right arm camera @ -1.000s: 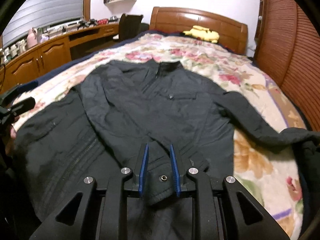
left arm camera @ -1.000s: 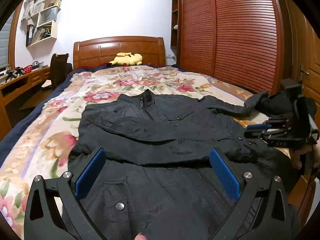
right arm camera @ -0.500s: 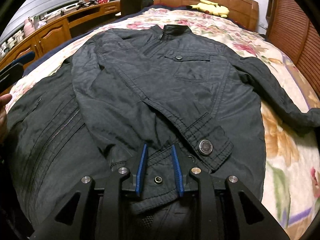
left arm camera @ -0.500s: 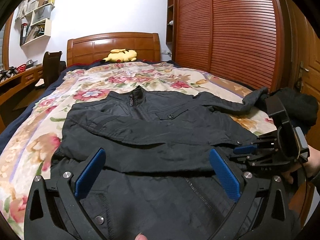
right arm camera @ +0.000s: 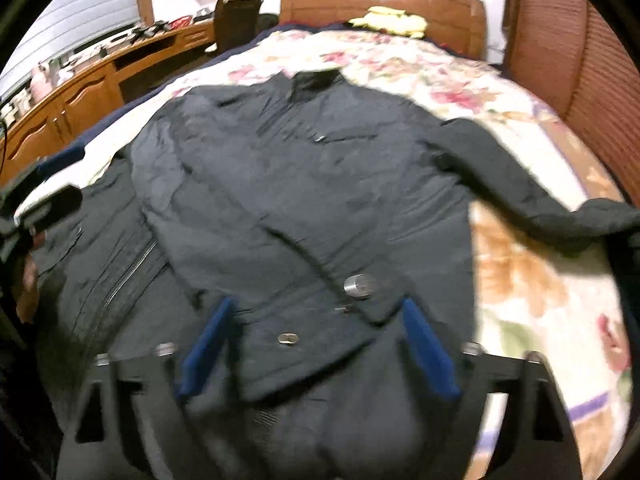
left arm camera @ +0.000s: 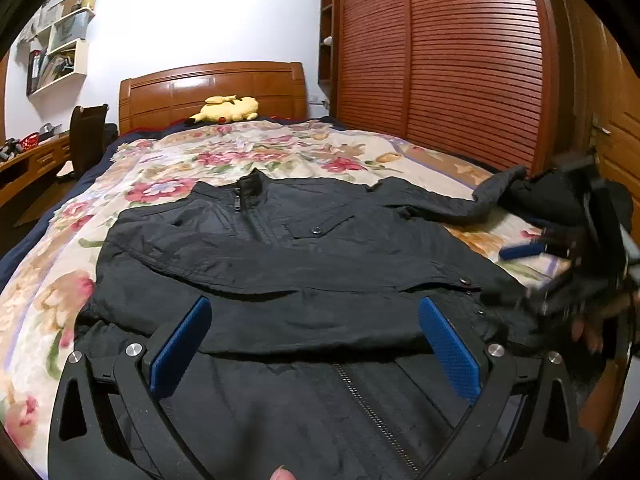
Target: Fold large clothes
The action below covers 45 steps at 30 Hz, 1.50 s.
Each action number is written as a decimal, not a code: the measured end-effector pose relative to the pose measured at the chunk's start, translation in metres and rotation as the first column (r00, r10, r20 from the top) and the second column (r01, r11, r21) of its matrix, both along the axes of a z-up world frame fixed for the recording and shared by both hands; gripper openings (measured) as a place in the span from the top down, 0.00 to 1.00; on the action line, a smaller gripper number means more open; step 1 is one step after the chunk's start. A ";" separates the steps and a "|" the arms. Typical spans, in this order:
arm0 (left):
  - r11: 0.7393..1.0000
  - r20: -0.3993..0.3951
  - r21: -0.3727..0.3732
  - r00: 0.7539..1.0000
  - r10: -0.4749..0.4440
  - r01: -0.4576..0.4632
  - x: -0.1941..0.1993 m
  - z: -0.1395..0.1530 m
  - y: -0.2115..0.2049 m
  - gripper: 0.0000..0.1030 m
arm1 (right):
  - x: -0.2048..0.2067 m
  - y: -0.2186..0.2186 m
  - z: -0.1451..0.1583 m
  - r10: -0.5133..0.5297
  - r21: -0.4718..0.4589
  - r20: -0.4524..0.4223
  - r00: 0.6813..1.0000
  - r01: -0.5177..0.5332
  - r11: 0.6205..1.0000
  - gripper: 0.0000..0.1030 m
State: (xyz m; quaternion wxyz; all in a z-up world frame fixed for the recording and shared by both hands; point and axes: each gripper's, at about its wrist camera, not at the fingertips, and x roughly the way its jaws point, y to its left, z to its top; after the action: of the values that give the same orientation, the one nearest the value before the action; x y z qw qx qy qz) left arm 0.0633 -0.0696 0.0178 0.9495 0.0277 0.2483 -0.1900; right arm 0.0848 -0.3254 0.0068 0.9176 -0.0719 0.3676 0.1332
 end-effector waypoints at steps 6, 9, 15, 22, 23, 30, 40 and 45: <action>1.000 -0.006 0.008 1.000 -0.028 0.028 -0.001 -0.003 -0.012 0.00 | 0.001 -0.043 0.025 -0.112 -0.030 0.073 0.991 0.115 0.993 0.12; 0.999 -0.012 0.019 0.999 -0.043 0.043 -0.001 -0.005 -0.018 0.00 | 0.007 -0.065 0.034 -0.165 -0.046 0.098 0.981 0.170 0.984 0.12; 0.998 -0.015 0.033 0.998 -0.053 0.054 -0.003 -0.006 -0.023 0.00 | 0.034 -0.113 0.053 -0.307 -0.036 0.125 0.943 0.314 0.949 0.12; 0.996 -0.025 0.043 0.997 -0.077 0.078 -0.001 -0.008 -0.031 0.00 | 0.069 -0.152 0.066 -0.470 0.055 0.148 0.870 0.467 0.882 0.12; 0.996 -0.026 0.046 0.997 -0.078 0.080 -0.001 -0.008 -0.032 0.00 | 0.072 -0.156 0.067 -0.486 0.070 0.148 0.862 0.481 0.874 0.12; 0.996 -0.033 0.044 0.996 -0.081 0.083 0.003 -0.008 -0.030 0.00 | 0.089 -0.181 0.064 -0.578 0.128 0.102 0.810 0.566 0.815 0.15; 0.996 -0.048 0.044 0.996 -0.071 0.073 0.006 -0.011 -0.027 0.00 | 0.111 -0.196 0.052 -0.637 0.166 0.022 0.771 0.626 0.762 0.21; 0.996 -0.054 0.040 0.996 -0.072 0.074 0.007 -0.012 -0.025 0.00 | 0.124 -0.202 0.048 -0.646 0.137 0.011 0.763 0.639 0.757 0.56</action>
State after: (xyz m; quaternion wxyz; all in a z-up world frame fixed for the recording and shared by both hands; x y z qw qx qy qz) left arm 0.0703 -0.0949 0.0059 0.9342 0.0517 0.2760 -0.2199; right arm 0.2093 -0.5273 0.0549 0.9203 0.1122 0.3344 -0.1692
